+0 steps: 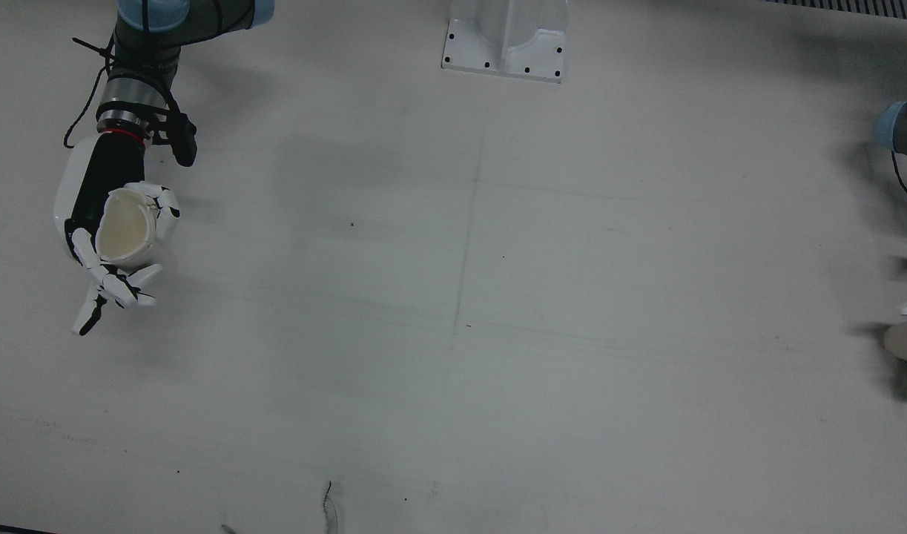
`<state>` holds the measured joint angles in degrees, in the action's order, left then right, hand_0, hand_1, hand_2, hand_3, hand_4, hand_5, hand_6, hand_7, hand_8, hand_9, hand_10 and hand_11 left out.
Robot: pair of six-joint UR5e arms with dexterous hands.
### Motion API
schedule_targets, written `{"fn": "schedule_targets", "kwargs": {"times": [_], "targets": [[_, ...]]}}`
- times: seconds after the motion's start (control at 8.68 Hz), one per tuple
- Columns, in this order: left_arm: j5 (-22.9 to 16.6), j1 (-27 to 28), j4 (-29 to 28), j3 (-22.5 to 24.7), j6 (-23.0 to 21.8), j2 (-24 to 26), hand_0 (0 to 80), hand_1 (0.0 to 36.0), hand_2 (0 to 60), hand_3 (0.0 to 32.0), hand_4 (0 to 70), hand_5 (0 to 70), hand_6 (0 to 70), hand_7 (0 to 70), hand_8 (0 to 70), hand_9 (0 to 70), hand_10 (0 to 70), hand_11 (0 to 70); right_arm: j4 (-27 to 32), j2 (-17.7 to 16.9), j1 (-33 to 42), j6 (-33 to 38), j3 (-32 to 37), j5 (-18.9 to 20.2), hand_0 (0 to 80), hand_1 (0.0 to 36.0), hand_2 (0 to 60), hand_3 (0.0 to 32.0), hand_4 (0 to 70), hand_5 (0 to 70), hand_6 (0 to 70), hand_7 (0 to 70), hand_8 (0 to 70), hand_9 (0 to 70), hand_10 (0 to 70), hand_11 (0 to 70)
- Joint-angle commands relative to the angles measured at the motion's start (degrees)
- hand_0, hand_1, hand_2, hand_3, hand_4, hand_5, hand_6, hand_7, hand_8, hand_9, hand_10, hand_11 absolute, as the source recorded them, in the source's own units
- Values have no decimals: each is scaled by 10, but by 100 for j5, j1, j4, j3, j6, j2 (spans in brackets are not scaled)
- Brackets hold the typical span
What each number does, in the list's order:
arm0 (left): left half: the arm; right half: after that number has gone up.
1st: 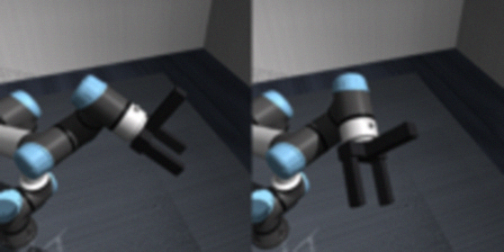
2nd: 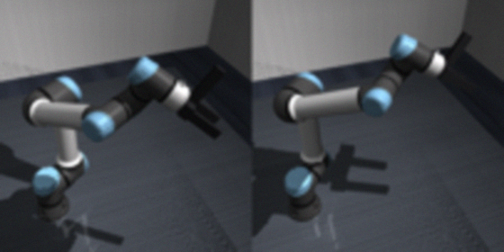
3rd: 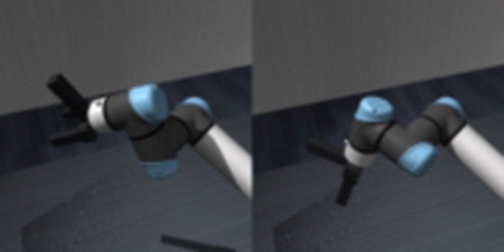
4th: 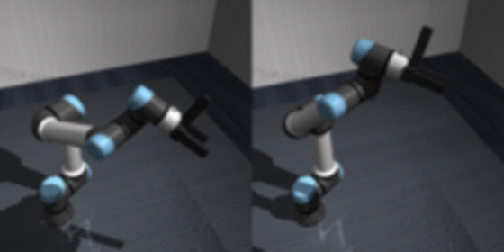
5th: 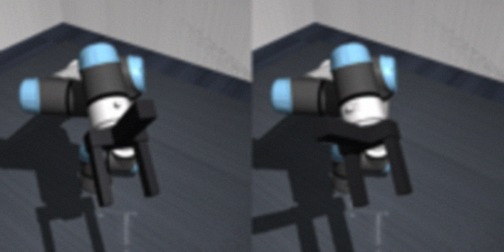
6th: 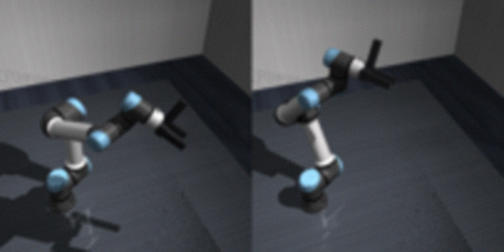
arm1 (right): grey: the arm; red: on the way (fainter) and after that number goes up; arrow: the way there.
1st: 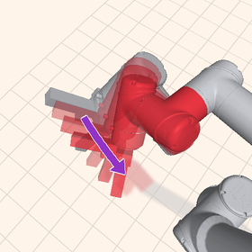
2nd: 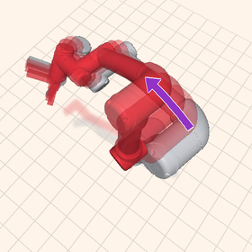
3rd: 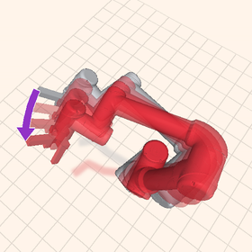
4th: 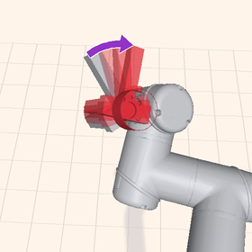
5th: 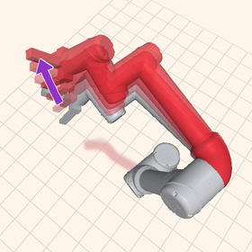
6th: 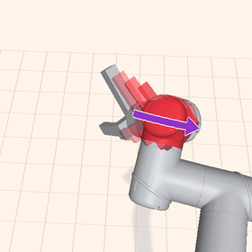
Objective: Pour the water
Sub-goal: 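Turn the white cup upright and move the hands apart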
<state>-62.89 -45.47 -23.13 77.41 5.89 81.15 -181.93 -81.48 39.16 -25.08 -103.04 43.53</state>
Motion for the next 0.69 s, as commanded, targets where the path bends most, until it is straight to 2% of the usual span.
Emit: {"fn": "schedule_targets", "kwargs": {"times": [0.0, 0.12, 0.35, 0.58], "targets": [[-4, 3, -43, 2, -9, -2, 577, 113, 0, 0, 158, 0, 36, 2, 0, 0, 21, 49, 0, 9, -23, -6, 12, 6, 498, 260, 600, 0, 277, 127, 427, 505, 271, 348, 2, 17], [5, 12, -43, 20, -9, -2, 599, 127, 0, 0, 88, 0, 23, 0, 0, 0, 11, 38, 0, 9, -23, -6, 12, 6, 498, 260, 600, 0, 278, 128, 431, 506, 272, 348, 4, 21], [5, -14, -34, 29, -9, -20, 645, 158, 0, 0, 62, 0, 19, 0, 0, 0, 11, 41, 0, 9, -23, -6, 4, 6, 498, 262, 600, 0, 277, 128, 431, 513, 272, 348, 1, 17], [13, -224, -156, 142, -44, -396, 652, 159, 0, 0, 36, 0, 1, 0, 0, 0, 6, 34, 0, 1, 3, 3, -5, 6, 502, 264, 600, 0, 274, 129, 433, 517, 271, 348, 0, 14]]}}
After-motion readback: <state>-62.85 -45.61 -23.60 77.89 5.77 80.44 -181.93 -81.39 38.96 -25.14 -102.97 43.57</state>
